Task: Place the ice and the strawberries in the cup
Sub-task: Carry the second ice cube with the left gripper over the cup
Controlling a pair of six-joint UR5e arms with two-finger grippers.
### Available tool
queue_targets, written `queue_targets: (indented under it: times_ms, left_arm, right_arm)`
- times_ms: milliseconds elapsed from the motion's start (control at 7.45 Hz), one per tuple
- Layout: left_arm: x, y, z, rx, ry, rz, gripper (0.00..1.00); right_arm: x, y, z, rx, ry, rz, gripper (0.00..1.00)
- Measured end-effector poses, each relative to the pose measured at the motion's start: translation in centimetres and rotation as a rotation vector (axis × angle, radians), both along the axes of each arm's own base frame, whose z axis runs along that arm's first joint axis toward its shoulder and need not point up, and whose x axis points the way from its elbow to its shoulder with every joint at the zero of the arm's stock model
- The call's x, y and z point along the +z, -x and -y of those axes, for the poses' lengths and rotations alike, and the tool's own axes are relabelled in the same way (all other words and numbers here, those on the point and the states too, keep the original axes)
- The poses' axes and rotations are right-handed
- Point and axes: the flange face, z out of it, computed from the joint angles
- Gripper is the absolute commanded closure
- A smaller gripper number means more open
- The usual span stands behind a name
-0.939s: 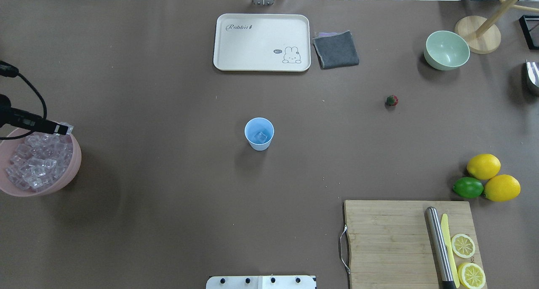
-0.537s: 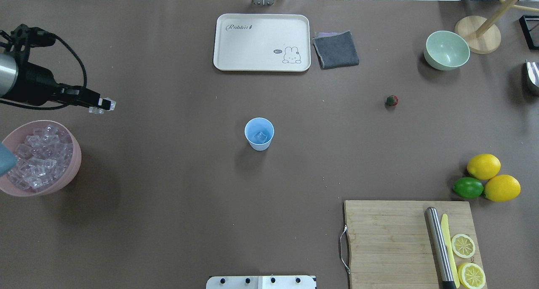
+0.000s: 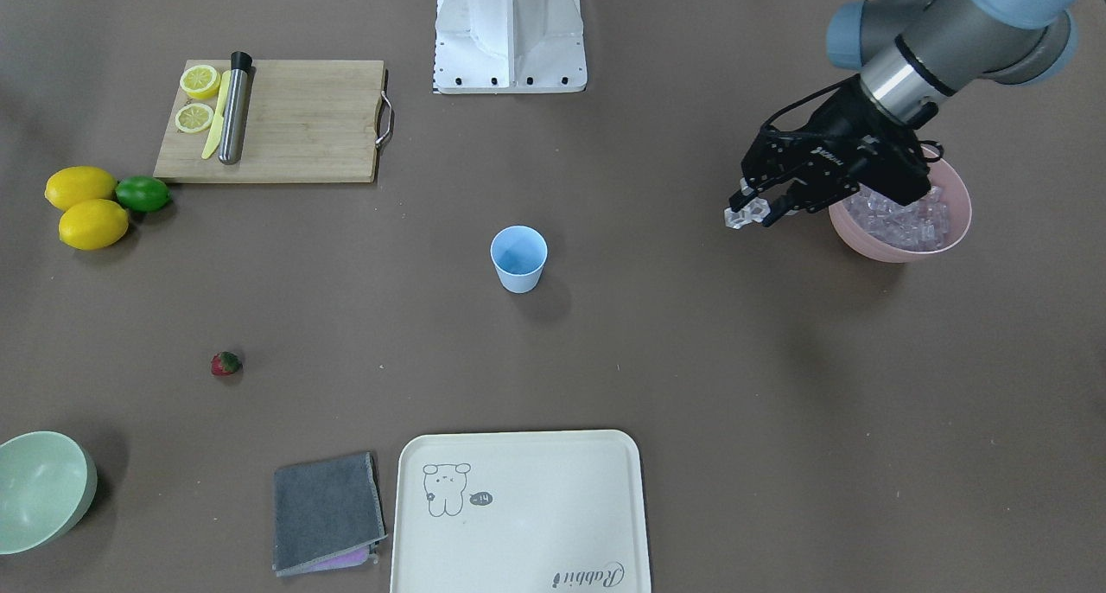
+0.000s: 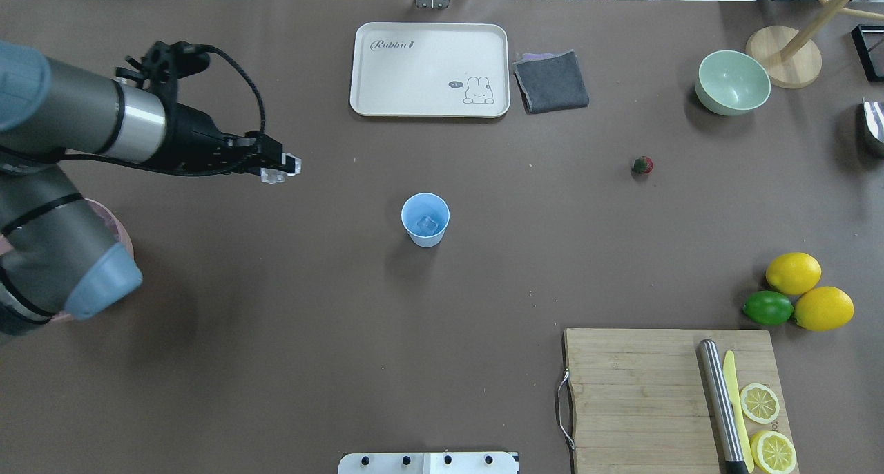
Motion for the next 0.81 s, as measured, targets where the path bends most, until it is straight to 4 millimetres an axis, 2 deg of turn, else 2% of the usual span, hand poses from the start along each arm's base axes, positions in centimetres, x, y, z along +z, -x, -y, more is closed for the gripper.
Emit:
queue_targets:
  times_ms: [268,805]
  left_arm:
    - [-3.1,-6.8,-0.9,-0.049,0.003,-0.015,1.00]
    - [-7.3,-16.3,-2.0,-0.125,0.031,-0.025,1.00]
  right_arm:
    - [0.0,0.0,0.0,0.000,0.001,0.000,0.00]
    - [0.0,0.0,-0.1,-0.001,0.000,0.000,0.00]
